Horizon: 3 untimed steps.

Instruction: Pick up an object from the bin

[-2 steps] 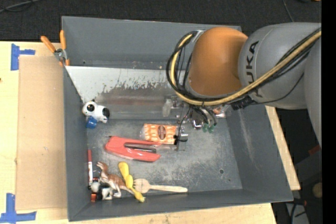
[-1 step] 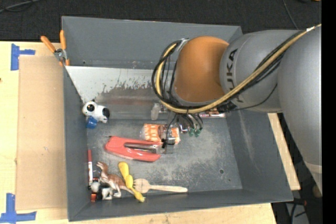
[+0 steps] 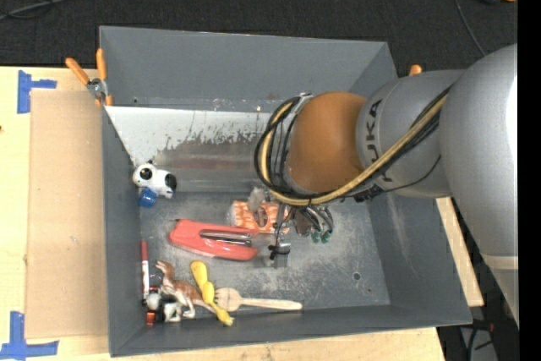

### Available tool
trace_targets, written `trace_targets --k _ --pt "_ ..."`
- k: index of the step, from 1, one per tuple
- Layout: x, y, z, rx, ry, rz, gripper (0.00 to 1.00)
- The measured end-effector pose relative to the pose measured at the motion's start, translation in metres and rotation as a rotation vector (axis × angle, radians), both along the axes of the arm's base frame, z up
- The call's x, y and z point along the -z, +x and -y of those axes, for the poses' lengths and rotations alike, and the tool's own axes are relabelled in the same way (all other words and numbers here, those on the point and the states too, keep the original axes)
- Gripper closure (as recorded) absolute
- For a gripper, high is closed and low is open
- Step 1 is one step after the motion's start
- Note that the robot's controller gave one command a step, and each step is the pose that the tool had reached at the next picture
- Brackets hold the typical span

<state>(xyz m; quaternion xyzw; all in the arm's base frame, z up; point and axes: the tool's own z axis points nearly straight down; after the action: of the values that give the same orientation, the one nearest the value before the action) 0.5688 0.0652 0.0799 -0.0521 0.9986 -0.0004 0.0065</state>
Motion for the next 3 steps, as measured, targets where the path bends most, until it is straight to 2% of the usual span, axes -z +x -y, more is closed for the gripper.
trace_targets --k 1,2,3 --pt "0.002 0.0 -0.001 0.102 0.004 0.0 0.0" --pt "0.008 0.009 -0.06 0.151 0.004 0.009 1.0" --pt "0.008 0.01 -0.06 0.15 0.004 0.009 1.0"
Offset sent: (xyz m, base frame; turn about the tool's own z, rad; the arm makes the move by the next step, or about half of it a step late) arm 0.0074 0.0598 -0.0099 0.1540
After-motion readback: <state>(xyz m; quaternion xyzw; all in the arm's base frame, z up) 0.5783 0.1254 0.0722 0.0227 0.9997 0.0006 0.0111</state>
